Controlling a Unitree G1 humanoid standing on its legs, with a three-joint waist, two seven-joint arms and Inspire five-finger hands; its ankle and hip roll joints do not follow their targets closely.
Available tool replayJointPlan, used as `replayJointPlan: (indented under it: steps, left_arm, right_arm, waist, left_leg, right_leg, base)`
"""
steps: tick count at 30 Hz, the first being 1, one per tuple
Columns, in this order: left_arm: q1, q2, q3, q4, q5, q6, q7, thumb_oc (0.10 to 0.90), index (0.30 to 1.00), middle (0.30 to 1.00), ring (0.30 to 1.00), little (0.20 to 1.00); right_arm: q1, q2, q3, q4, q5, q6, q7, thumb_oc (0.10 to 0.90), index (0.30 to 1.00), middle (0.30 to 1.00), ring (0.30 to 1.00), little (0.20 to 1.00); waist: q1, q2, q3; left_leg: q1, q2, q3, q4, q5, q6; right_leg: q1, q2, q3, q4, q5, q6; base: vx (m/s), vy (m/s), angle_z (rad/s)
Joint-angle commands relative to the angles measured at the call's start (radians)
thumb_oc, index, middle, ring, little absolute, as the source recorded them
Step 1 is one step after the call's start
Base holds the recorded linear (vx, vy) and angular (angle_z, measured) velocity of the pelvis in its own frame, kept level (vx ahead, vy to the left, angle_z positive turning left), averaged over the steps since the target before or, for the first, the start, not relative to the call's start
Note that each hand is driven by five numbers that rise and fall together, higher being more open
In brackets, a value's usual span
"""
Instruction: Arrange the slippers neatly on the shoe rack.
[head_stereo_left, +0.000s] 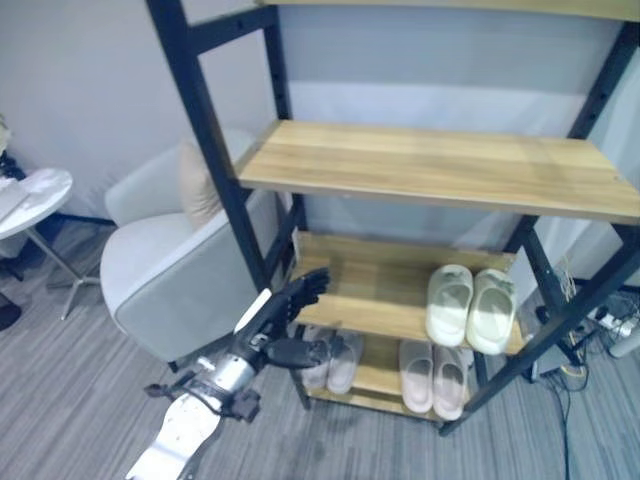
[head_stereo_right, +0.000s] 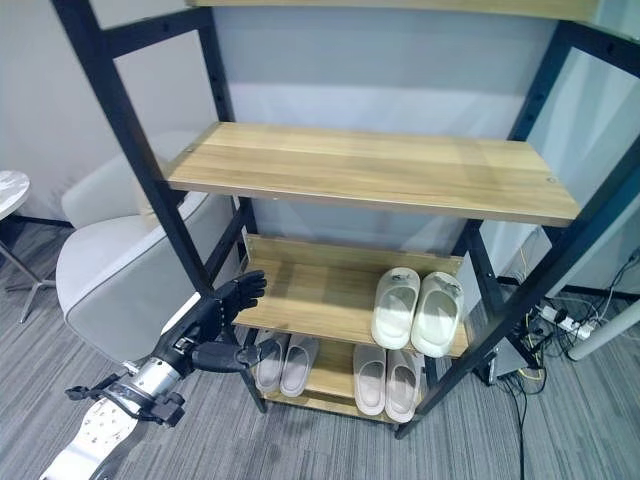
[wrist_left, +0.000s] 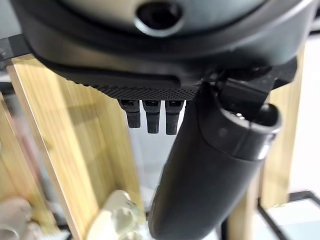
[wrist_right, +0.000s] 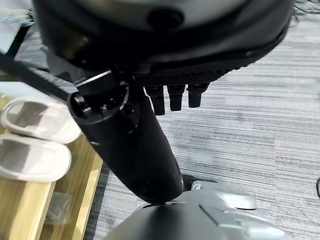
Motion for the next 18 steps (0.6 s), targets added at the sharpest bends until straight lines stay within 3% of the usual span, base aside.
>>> replayJointPlan:
  steps: [1,3,4,10,13,14,15,17,18]
  left_arm:
    - [-0.059,-0.004,0.008,-0.085,-0.115,-0.046,-0.075,0.8,0.9,0.9,0.9,0.9]
    - [0.008,-0.079,-0.005,0.035,-0.18,-0.026,-0.075,0.8,0.9,0.9,0.9,0.9]
    - [0.008,-0.079,-0.005,0.035,-0.18,-0.026,-0.075,0.8,0.9,0.9,0.9,0.9]
    - [0.01,-0.12,-0.022,0.521,0.13,-0.058,0.036,0.8,0.9,0.9,0.9,0.9]
    - [0.011,-0.143,-0.034,0.659,0.192,-0.054,0.049,0.8,0.9,0.9,0.9,0.9]
    - [-0.019,-0.194,-0.015,0.885,0.292,-0.049,0.122,0.8,0.9,0.9,0.9,0.9]
    - [-0.022,-0.197,-0.016,0.89,0.294,-0.052,0.123,0.8,0.9,0.9,0.9,0.9]
    - [-0.06,-0.25,0.038,1.111,0.359,-0.036,0.199,0.8,0.9,0.9,0.9,0.9]
    - [-0.115,-0.3,0.166,1.37,0.259,0.018,0.208,0.8,0.9,0.9,0.9,0.9]
  right_arm:
    - [-0.057,0.061,0.029,0.008,-0.03,-0.014,0.035,0.8,0.9,0.9,0.9,0.9]
    - [-0.08,0.068,0.044,-0.003,-0.028,-0.016,0.043,0.8,0.9,0.9,0.9,0.9]
    - [-0.08,0.068,0.044,-0.003,-0.028,-0.016,0.043,0.8,0.9,0.9,0.9,0.9]
    - [-0.114,0.006,0.052,-0.036,-0.049,-0.027,0.022,0.8,0.9,0.9,0.9,0.9]
    - [-0.125,-0.012,0.075,-0.072,-0.076,-0.034,0.009,0.8,0.9,0.9,0.9,0.9]
    - [-0.135,-0.028,0.086,-0.123,-0.078,-0.051,0.0,0.8,0.9,0.9,0.9,0.9]
    - [-0.135,-0.029,0.086,-0.124,-0.078,-0.051,0.0,0.8,0.9,0.9,0.9,0.9]
    - [-0.135,-0.041,0.096,-0.151,-0.098,-0.058,-0.012,0.8,0.9,0.9,0.9,0.9]
    - [-0.125,-0.046,0.074,-0.138,-0.066,-0.062,-0.008,0.8,0.9,0.9,0.9,0.9]
  waist:
    - [-0.008,-0.007,-0.056]
    - [0.0,-0.018,-0.049]
    - [0.0,-0.018,-0.049]
    - [0.007,-0.032,-0.032]
    - [0.006,-0.03,-0.03]
    - [0.001,-0.032,-0.029]
    - [0.001,-0.031,-0.028]
    - [-0.005,-0.035,-0.029]
    - [-0.01,-0.037,-0.028]
  left_leg:
    - [0.003,0.007,-0.054,-0.002,-0.083,-0.011]
    - [0.003,0.002,-0.063,-0.002,-0.084,-0.005]
    - [0.003,0.002,-0.063,-0.002,-0.084,-0.005]
    - [0.003,0.0,-0.068,-0.002,-0.082,0.0]
    - [0.002,0.001,-0.063,-0.002,-0.08,0.0]
    - [0.005,0.002,-0.058,-0.002,-0.08,0.001]
    - [0.005,0.002,-0.058,-0.002,-0.081,0.001]
    - [0.008,0.003,-0.054,-0.002,-0.081,0.001]
    - [0.015,0.005,-0.05,-0.002,-0.081,-0.002]
  right_leg:
    - [-0.01,-0.047,-0.113,0.028,-0.016,0.073]
    - [-0.008,-0.048,-0.116,0.034,-0.017,0.07]
    - [-0.008,-0.048,-0.116,0.034,-0.017,0.07]
    - [-0.01,-0.049,-0.115,0.035,-0.016,0.068]
    - [-0.014,-0.049,-0.113,0.035,-0.014,0.068]
    - [-0.016,-0.048,-0.108,0.034,-0.012,0.066]
    - [-0.016,-0.048,-0.108,0.034,-0.012,0.066]
    - [-0.018,-0.046,-0.102,0.033,-0.012,0.063]
    - [-0.015,-0.042,-0.098,0.03,-0.015,0.06]
  base:
    - [-0.04,0.054,0.08]
    - [-0.03,0.043,0.09]
    - [-0.04,0.034,0.02]
    - [-0.01,0.009,0.0]
    - [0.0,0.0,0.0]
    - [0.0,0.0,0.0]
    - [-0.02,0.011,-0.04]
    - [0.0,-0.001,-0.02]
    - [0.0,0.0,0.0]
